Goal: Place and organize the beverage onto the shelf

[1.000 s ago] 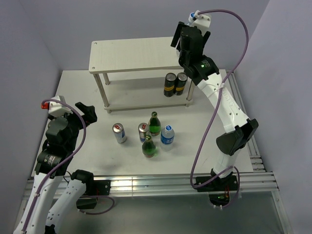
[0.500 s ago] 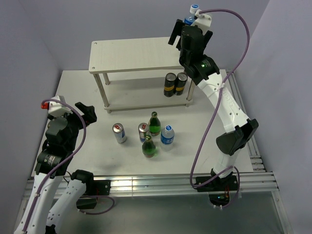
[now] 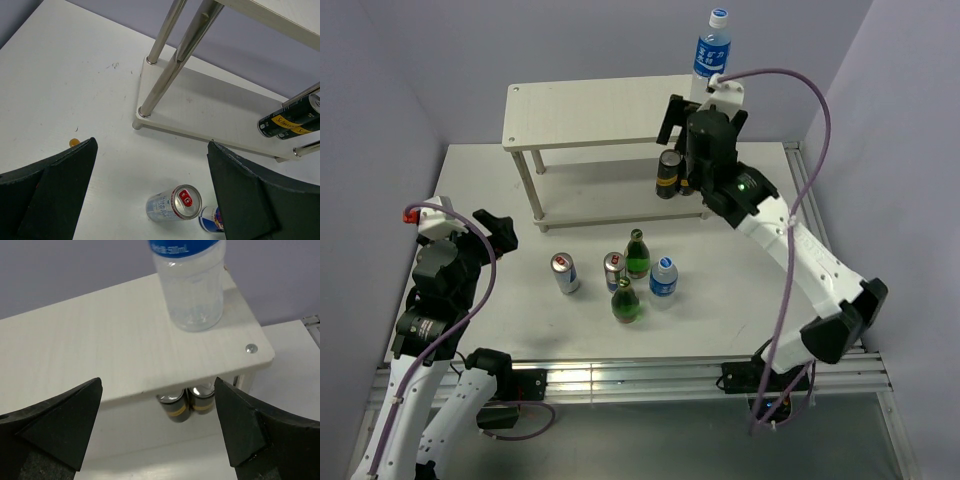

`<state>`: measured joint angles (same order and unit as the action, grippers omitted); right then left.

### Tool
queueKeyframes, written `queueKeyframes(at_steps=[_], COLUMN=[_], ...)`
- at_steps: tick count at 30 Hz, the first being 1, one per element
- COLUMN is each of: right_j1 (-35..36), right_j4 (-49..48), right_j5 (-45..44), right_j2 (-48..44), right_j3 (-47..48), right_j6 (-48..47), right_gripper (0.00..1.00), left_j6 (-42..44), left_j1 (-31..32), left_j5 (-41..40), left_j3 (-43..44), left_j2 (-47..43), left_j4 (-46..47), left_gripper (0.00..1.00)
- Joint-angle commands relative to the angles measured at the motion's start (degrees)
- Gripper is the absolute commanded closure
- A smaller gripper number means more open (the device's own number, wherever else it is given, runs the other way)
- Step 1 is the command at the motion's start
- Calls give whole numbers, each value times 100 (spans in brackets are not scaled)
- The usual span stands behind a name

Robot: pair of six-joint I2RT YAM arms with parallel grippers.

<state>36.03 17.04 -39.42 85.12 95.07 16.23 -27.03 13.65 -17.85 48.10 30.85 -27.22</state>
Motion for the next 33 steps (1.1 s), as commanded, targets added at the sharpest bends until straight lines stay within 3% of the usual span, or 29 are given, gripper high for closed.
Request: queueKeyframes(at_steps=[1,7,9,14,19,25,33], right_j1=[560,1545,1722,2205,2821,3665,3920], right_j4=[-596,-465,-167,-25,10,519,125], right_j5=[-627,-1313,-1323,-497,-558,-1041,-1094], right_j2=[-863,-1874,-2156,-3106,-3686,-3600,-2766], right_j3=[-330,-1402,-1902,-3779,-5049,-5753,-5920], right_j6=[-252,-103,361,1161,1979,3192,3527], right_gripper=[0,0,0,0,0,0,0], left_j6=[101,92,101,83,75,66,66], left_j1=[-55,-55,-55,-55,-64,-73,-73], left_j5=[80,88,80,62,80,79,115], left_j3=[-11,-11,-11,-2,7,-2,-2], left_j2=[-18,-27,-27,-26,0,-35,0], left_j4=[235,226,235,217,209,209,209], left_gripper=[1,1,1,1,1,1,1])
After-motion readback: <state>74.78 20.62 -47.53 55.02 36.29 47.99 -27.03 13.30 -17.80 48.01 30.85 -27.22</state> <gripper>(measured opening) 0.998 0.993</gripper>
